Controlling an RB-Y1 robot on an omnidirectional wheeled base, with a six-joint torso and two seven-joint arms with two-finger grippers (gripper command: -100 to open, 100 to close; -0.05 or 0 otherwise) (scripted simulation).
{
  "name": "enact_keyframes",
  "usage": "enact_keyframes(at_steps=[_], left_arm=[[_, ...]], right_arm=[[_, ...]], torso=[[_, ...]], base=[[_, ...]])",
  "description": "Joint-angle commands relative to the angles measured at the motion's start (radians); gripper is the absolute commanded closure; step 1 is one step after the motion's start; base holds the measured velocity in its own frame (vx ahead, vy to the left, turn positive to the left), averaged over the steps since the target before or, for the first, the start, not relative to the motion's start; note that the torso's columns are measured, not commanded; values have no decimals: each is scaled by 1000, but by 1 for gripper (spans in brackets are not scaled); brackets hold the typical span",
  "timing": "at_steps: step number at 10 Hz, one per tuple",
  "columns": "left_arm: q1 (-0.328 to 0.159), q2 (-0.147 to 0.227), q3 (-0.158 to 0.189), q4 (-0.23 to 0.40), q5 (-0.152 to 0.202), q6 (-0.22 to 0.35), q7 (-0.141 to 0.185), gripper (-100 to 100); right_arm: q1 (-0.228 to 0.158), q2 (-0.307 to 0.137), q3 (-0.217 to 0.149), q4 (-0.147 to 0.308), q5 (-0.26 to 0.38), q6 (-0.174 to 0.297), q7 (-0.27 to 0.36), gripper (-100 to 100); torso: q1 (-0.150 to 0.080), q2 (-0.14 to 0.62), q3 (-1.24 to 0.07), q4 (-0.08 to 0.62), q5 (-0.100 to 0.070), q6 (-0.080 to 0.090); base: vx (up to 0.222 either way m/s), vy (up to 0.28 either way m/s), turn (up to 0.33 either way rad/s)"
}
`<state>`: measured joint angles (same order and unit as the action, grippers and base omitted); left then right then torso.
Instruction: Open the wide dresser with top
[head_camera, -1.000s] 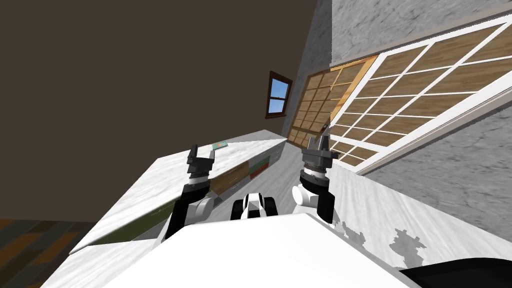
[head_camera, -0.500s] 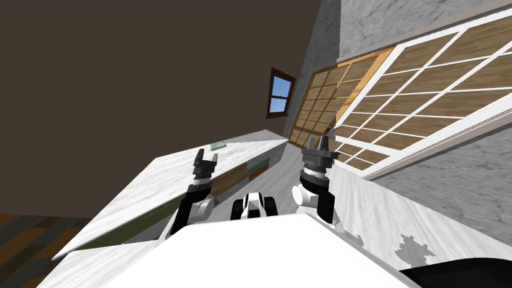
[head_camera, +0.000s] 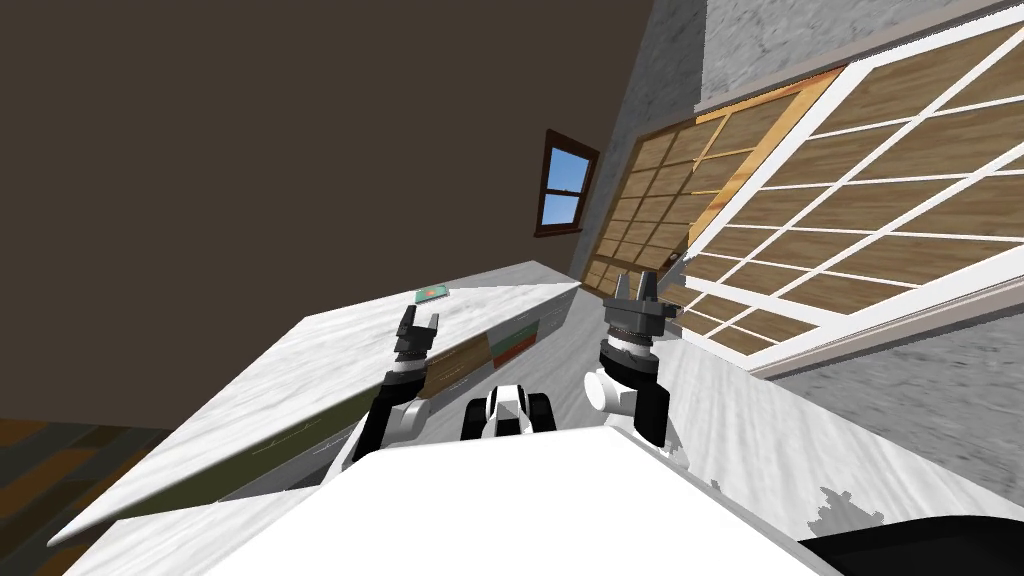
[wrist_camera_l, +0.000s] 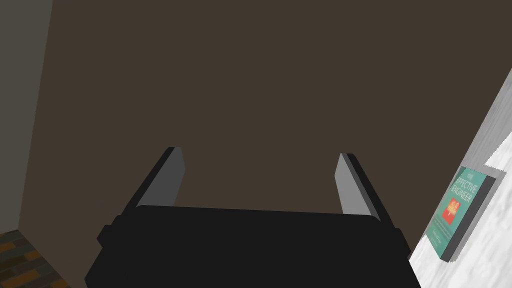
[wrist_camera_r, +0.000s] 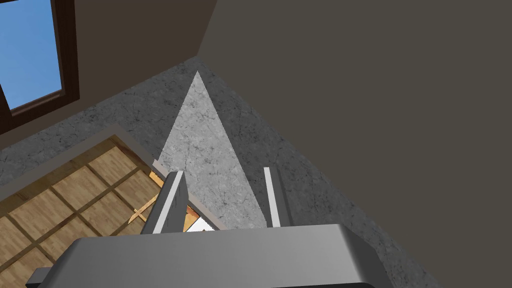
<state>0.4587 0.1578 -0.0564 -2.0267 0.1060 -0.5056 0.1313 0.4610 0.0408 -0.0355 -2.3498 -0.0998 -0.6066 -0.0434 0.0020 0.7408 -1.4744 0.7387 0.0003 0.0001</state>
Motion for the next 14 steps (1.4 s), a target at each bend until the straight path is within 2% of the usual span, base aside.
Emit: enact_keyframes(at_steps=[1,5,8,9,11,14], left_arm=[[-12,8,-4,74,4,-46,0,-100],[-26,16,-5,176,9,-87,2,-100],[-42,23,-6,263,15,-130,4,-100],[-42,23,-6,269,15,-130,4,-100],[-59,27,-7,344,21,-174,5,-100],[-67,28,-8,422,24,-197,6,-100]], right_arm=[[0,0,0,0,0,0,0,0],[0,0,0,0,0,0,0,0],[0,0,0,0,0,0,0,0],[0,0,0,0,0,0,0,0],[0,0,0,0,0,0,0,0],[0,0,0,0,0,0,0,0]], torso=[[1,0,0,0,1,0],[-5,-4,-2,-1,-1,0],[1,-2,-1,-1,0,0],[-1,-1,0,0,0,0],[-3,-3,-1,-1,0,0],[-1,-5,-3,-1,0,0]], base=[[96,-97,91],[88,-109,74],[87,-93,62],[63,-86,46],[92,-130,112],[108,-123,60]])
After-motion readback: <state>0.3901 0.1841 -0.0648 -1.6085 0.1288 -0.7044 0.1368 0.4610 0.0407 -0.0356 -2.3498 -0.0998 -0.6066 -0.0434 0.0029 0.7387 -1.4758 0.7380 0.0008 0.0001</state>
